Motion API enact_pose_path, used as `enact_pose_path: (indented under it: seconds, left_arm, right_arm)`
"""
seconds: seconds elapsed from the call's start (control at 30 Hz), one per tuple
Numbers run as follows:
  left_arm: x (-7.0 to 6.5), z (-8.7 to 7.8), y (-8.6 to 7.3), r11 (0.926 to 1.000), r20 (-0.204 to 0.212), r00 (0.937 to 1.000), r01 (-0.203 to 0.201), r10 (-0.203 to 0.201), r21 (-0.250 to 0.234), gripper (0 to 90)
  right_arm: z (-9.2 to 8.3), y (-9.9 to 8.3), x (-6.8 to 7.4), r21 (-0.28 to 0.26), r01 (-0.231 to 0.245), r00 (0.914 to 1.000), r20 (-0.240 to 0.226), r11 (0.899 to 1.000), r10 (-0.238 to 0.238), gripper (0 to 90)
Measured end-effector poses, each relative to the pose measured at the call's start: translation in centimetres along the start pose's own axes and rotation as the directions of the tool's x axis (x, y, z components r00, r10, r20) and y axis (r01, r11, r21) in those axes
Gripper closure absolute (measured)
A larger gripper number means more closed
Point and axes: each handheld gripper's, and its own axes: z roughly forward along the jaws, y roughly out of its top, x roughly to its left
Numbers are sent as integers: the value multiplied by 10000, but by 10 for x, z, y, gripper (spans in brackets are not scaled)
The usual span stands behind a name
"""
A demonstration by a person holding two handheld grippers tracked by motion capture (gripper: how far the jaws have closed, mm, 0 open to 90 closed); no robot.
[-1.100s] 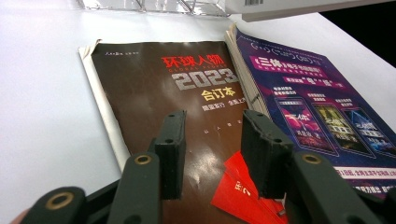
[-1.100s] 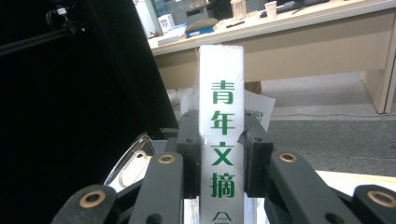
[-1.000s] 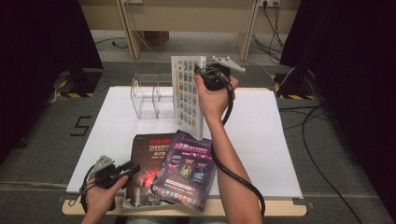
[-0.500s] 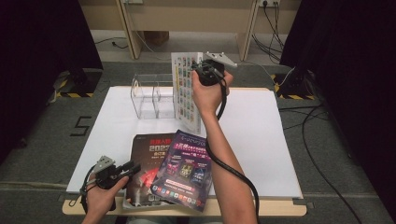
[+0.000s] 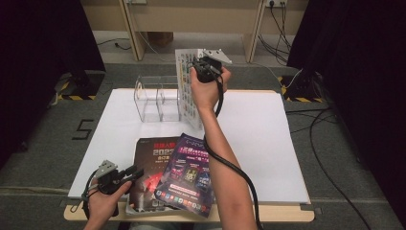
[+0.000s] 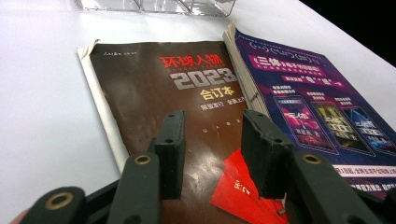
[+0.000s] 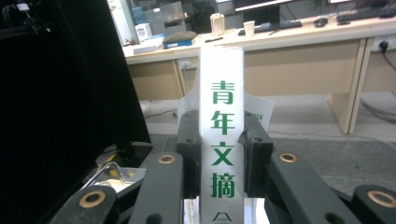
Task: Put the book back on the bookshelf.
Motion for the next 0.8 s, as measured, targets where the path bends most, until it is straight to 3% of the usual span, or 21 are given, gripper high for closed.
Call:
enact_pose_path:
  seconds: [0.2, 0.4, 0.67, 0.8]
  left_arm:
    - [1, 0, -1, 10000, -8, 10000, 13, -13, 12, 598]
    - [1, -1, -1, 10000, 10, 10000, -3, 3, -26, 598]
    - [1, -1, -2, 10000, -3, 10000, -39, 39, 9, 597]
    - [-1, 0, -3, 10000, 2, 10000, -42, 42, 30, 596]
  right_arm:
    - [8, -13, 4, -36, 28, 10000, 6, 10000, -28, 740]
    - [3, -18, 12, -151, 125, 9998, -128, 9998, -127, 739]
    - [-15, -38, 15, 56, 312, 9989, -366, 9995, -310, 737]
    - [-35, -48, 16, 76, 477, 9970, -621, 9988, -472, 736]
